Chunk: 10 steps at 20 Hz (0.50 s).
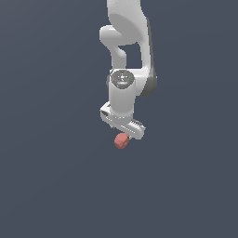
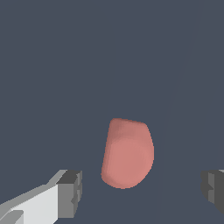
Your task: Pick up the object and move it to a goal position.
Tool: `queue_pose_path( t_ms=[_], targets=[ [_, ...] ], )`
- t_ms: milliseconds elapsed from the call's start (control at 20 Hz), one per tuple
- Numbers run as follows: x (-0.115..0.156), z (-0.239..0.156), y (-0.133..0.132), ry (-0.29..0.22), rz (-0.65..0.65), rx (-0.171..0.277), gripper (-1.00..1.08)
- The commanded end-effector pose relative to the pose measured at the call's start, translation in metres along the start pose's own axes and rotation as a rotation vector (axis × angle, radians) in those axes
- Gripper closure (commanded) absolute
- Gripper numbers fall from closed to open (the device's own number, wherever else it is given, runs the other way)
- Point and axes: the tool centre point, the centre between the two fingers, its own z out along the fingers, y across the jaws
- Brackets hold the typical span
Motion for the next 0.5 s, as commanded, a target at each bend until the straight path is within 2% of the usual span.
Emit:
queue_pose_path(
  t_ms=[0, 450],
  targets=[
    [-0.001, 0.006, 0.001, -0.001, 0.052, -0.003, -0.92],
    [-0.004, 0.017, 0.002, -0.002, 0.156, -0.009, -0.92]
  ],
)
